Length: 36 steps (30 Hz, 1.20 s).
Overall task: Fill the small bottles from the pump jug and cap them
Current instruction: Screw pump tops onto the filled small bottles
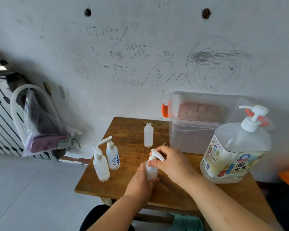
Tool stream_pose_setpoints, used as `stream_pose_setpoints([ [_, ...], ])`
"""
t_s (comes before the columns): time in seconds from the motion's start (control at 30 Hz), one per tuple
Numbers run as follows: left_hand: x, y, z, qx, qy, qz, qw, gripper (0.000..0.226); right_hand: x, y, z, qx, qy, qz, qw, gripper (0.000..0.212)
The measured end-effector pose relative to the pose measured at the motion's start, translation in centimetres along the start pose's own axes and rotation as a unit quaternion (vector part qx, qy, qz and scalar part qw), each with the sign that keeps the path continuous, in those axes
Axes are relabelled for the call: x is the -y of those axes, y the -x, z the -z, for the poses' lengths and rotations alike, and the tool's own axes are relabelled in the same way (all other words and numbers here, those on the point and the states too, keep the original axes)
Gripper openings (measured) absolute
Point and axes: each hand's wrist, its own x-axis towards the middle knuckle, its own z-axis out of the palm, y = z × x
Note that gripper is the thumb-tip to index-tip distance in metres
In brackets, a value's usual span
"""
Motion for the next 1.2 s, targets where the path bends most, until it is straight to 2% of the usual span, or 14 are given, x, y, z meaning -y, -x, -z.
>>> stream_pose_setpoints([
  [0.1,0.0,0.0,-0.1,0.001,-0.007,-0.002,1.0,0.063,0.1,0.1,-0.4,-0.027,0.021,0.004,0.999,0.04],
  [0.17,0.0,0.1,-0.1,-0.001,-0.011,-0.001,1.0,0.06,0.0,0.6,-0.6,-0.001,-0.001,0.012,1.0,0.046],
  [0.27,0.3,0.0,-0.2,-0.011,-0.005,-0.011,1.0,0.06,-0.4,1.0,-0.7,0.022,-0.044,0.025,0.998,0.038],
  [0.37,0.1,0.1,-0.2,-0.01,-0.015,-0.007,1.0,0.061,-0.5,1.0,-0.9,-0.019,-0.061,0.0,0.998,0.03],
  [0.5,0.3,0.0,-0.3,-0.007,-0.021,-0.014,1.0,0.058,-0.4,1.2,-1.1,-0.008,-0.057,0.022,0.998,0.04],
  [0.6,0.5,0.0,-0.4,-0.016,-0.019,-0.024,0.999,0.058,-0.4,1.1,-1.5,-0.048,-0.052,0.02,0.997,0.031],
  [0.67,0.5,0.0,-0.4,-0.013,-0.027,-0.016,0.999,0.055,-0.4,1.0,-1.7,-0.062,-0.038,0.006,0.997,0.037],
  [0.8,0.7,-0.1,-0.4,-0.01,-0.021,-0.027,0.999,0.055,-0.5,0.9,-2.0,-0.032,-0.052,0.025,0.998,0.042],
  [0.9,0.6,-0.1,-0.5,-0.014,-0.027,-0.02,0.999,0.062,-0.6,0.9,-1.8,-0.051,-0.086,-0.01,0.995,0.044],
  [0.97,0.6,-0.2,-0.5,-0.009,-0.023,-0.016,1.0,0.063,-0.8,1.0,-1.7,-0.028,-0.108,-0.009,0.994,0.046],
  [1.03,0.7,-0.3,-0.5,-0.004,-0.017,-0.019,1.0,0.061,-0.9,1.1,-1.8,-0.002,-0.133,-0.002,0.991,0.044],
  [1.2,0.8,-0.4,-0.5,0.0,-0.019,-0.005,1.0,0.065,-0.9,0.8,-1.9,-0.022,-0.138,-0.036,0.99,0.035],
])
